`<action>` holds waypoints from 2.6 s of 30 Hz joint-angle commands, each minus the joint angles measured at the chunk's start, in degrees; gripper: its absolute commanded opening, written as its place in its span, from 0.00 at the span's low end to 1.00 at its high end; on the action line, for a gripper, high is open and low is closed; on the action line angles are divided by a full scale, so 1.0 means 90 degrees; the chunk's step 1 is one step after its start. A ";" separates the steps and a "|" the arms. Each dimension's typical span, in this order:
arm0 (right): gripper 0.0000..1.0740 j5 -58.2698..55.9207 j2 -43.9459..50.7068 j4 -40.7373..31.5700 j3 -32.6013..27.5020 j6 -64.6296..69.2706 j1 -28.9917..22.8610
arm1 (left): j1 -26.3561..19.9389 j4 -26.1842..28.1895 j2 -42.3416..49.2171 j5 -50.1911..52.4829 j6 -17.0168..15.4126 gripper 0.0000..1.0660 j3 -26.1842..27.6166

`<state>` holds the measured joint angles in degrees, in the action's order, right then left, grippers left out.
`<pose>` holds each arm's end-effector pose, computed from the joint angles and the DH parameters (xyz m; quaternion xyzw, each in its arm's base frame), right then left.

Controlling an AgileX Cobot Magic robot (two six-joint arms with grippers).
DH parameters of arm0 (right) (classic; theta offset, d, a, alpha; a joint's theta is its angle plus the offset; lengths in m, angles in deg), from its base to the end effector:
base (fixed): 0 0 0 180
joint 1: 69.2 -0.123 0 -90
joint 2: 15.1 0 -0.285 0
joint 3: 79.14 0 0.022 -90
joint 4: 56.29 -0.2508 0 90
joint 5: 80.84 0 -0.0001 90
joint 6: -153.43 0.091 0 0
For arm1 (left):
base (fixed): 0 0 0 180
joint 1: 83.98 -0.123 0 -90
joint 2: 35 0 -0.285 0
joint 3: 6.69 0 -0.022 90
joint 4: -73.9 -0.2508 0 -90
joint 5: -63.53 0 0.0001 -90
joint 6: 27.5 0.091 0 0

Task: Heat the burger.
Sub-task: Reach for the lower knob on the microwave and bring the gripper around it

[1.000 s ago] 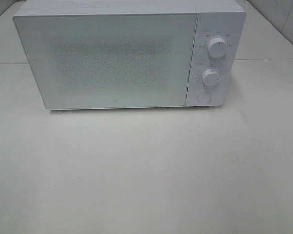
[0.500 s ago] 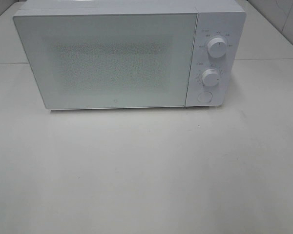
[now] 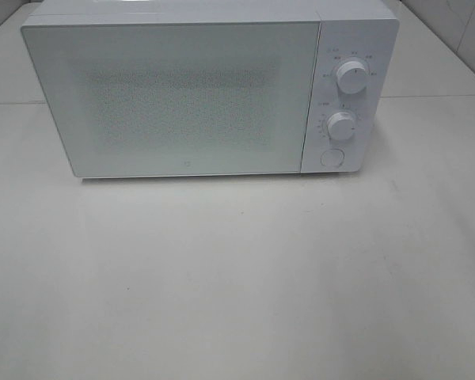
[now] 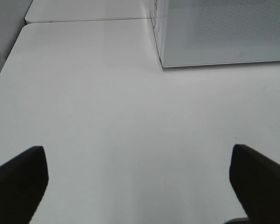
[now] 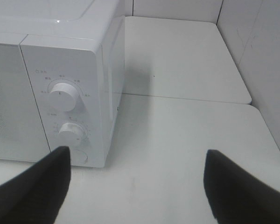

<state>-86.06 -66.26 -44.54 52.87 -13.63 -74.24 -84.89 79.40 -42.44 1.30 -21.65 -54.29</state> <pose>0.1601 0.0124 0.3043 -0.0205 0.7891 0.0263 0.6133 -0.0089 -0.0079 0.2802 0.0398 0.8520 -0.0171 0.5218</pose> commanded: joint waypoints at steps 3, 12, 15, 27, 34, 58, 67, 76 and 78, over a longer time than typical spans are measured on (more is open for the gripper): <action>0.70 0.0853 -0.0414 0.0019 0.0025 0.0108 0.0057 | -0.0013 0.0045 0.0019 0.0095 0.0013 0.92 0.0000; 0.71 0.1693 -0.1171 0.0013 0.0025 0.0236 0.0057 | -0.0013 0.0045 0.0019 0.0095 0.0013 0.92 0.0000; 0.71 0.2024 -0.1413 0.0013 -0.0045 0.0229 0.0057 | -0.0013 0.0045 0.0019 0.0095 0.0013 0.92 0.0000; 0.70 0.4151 -0.2833 -0.0344 -0.0573 -0.0095 -0.0032 | -0.0013 0.0045 0.0019 0.0095 0.0013 0.92 0.0000; 0.68 0.4934 -0.3629 -0.2037 -0.0611 -0.1891 -0.0815 | -0.0013 0.0045 0.0019 0.0095 0.0013 0.92 0.0000; 0.71 0.8212 -0.5927 -0.5978 -0.0567 -0.3533 -0.3552 | -0.0013 0.0045 0.0019 0.0095 0.0013 0.92 0.0000; 0.71 0.9040 -0.6385 -0.5927 -0.0567 -0.3170 -0.3552 | -0.0013 0.0045 0.0019 0.0095 0.0013 0.92 0.0000; 0.71 0.9148 -0.6710 -0.5946 -0.0395 -0.2604 -0.3533 | -0.0013 0.0038 0.0019 0.0095 0.0013 0.92 0.0000; 0.71 0.9142 -0.6831 -0.5984 -0.0185 -0.2597 -0.3533 | -0.0013 0.0032 0.0019 0.0095 0.0013 0.92 0.0000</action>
<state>-11.86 -127.00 -98.57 49.37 -37.80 -105.98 -84.89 79.40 -42.44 1.30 -21.65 -54.29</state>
